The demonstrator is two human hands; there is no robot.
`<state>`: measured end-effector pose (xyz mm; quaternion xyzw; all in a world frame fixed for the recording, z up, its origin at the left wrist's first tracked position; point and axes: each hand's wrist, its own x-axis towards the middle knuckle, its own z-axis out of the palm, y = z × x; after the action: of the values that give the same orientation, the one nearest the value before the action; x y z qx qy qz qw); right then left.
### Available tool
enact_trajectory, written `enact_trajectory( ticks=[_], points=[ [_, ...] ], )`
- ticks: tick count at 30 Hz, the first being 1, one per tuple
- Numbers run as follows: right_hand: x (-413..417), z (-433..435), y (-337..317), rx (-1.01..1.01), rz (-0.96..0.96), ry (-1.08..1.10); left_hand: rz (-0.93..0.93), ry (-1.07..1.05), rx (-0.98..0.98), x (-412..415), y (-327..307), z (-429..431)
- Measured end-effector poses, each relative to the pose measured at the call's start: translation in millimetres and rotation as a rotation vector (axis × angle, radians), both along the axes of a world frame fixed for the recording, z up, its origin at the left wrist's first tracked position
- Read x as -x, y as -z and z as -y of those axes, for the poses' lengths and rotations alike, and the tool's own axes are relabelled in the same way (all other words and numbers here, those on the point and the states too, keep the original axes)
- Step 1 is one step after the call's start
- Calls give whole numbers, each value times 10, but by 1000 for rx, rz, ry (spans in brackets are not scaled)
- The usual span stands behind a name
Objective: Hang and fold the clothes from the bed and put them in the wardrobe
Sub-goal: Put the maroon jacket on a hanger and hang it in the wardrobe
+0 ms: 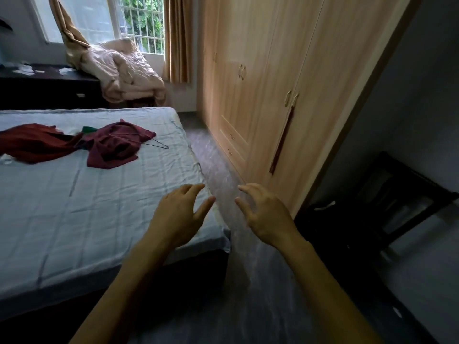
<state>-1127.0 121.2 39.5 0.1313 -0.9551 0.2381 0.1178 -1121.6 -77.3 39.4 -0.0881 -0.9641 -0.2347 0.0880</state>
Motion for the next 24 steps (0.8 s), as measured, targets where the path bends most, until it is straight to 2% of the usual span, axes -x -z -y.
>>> enact_trajectory(
  ticks=[8,13,18,24],
  points=[
    [1344,-360,91,11,58,51,73,51,14,1375,96,-360],
    [2191,-646,144,-3,67,1,66,67,49,2150,211,-750],
    [3094,-1146,289,29,36,-64,72,11,58,2960,384,-1279],
    [3973,-1900,327,43,100,-129,166,-77,71,3680,478,-1924]
  ],
)
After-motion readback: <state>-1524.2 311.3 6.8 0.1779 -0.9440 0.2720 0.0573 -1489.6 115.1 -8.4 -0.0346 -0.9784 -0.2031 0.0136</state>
